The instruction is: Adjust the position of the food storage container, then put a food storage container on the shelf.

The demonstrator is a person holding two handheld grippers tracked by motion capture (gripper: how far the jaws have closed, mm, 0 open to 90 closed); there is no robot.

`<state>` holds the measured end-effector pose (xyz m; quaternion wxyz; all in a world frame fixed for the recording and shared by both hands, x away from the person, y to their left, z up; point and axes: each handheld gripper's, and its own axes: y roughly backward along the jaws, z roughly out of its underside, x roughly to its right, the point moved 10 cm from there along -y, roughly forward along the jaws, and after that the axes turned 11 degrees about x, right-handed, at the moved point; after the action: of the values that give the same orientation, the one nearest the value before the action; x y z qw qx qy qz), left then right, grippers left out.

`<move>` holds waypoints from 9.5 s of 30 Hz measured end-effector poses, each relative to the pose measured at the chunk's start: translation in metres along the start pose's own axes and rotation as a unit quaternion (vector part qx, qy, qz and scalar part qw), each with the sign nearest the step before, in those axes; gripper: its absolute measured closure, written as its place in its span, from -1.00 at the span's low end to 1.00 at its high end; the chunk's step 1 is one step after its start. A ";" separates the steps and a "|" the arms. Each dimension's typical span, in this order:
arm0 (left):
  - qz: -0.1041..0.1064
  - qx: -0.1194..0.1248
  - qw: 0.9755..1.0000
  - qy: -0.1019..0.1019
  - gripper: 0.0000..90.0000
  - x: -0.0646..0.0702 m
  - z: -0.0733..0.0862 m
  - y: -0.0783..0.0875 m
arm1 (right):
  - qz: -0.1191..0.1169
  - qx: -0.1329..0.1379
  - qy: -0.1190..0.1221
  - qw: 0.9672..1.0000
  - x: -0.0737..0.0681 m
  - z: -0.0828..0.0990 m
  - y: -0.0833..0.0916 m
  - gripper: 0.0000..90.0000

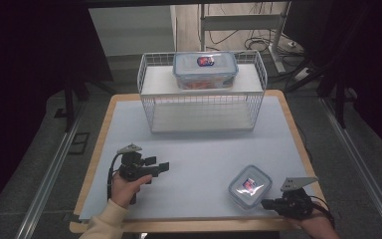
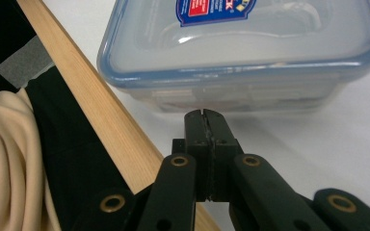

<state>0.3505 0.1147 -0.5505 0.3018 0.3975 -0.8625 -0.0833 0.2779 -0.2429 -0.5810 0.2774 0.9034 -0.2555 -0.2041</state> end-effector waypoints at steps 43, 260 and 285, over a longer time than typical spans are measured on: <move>-0.001 0.000 1.000 0.012 -0.36 -0.004 0.002 -0.004 | 0.013 0.034 0.017 0.999 -0.004 -0.062 -0.088 0.98; 0.082 0.017 0.996 0.010 0.11 0.062 -0.030 -0.045 | -0.069 0.154 -0.136 0.976 -0.001 -0.164 -0.085 0.19; 0.082 0.062 0.994 -0.032 0.12 0.077 -0.118 -0.032 | -0.063 0.199 -0.087 0.974 0.004 -0.248 -0.051 0.19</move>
<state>0.4019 0.0479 -0.4328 0.2545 0.3405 -0.9050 -0.0170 0.4256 -0.1101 -0.4238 0.0555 0.9337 -0.2562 -0.2437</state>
